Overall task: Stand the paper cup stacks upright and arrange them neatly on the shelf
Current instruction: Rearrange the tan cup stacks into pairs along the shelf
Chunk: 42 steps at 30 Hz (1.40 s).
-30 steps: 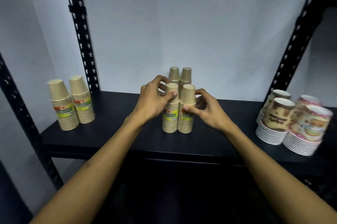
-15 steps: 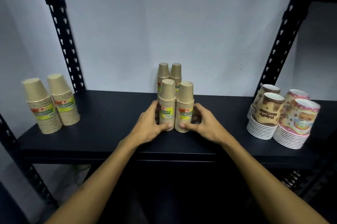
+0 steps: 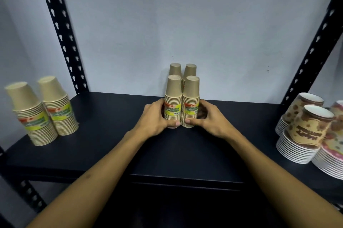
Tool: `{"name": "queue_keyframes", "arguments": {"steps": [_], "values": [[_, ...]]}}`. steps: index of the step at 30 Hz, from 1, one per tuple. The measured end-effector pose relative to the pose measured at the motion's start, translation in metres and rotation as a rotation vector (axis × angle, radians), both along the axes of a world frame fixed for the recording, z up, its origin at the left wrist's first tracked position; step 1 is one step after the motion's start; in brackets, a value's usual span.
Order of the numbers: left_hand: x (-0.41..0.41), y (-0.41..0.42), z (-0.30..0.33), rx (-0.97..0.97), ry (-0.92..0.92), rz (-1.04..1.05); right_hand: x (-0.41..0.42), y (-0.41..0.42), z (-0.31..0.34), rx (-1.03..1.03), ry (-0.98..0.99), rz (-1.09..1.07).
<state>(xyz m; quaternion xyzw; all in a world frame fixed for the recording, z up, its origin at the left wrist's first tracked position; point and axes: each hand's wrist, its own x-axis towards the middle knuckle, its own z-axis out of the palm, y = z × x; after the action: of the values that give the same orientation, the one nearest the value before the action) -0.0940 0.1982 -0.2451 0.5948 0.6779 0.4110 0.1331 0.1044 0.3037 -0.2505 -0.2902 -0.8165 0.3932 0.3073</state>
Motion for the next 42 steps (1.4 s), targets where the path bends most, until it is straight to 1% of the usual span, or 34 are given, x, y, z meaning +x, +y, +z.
{"name": "queue_keyframes", "arguments": {"steps": [5, 11, 17, 23, 32, 42], "values": [[-0.014, 0.025, 0.005, -0.029, 0.054, 0.037, -0.013, 0.025, 0.002, -0.036, -0.013, -0.037], [-0.025, 0.045, 0.005, -0.046, 0.06, 0.038, -0.021, 0.04, -0.004, -0.046, -0.008, -0.111], [-0.029, 0.057, -0.01, -0.044, 0.057, 0.102, -0.024, 0.042, -0.014, -0.048, 0.046, -0.163], [-0.026, 0.058, -0.016, -0.003, 0.015, 0.169, -0.026, 0.039, -0.014, -0.007, 0.032, -0.208], [-0.019, 0.056, -0.02, 0.049, -0.067, 0.165, -0.026, 0.042, -0.017, 0.025, 0.041, -0.209], [-0.017, 0.052, -0.02, 0.031, -0.068, 0.155, -0.027, 0.042, -0.018, 0.02, 0.046, -0.194]]}}
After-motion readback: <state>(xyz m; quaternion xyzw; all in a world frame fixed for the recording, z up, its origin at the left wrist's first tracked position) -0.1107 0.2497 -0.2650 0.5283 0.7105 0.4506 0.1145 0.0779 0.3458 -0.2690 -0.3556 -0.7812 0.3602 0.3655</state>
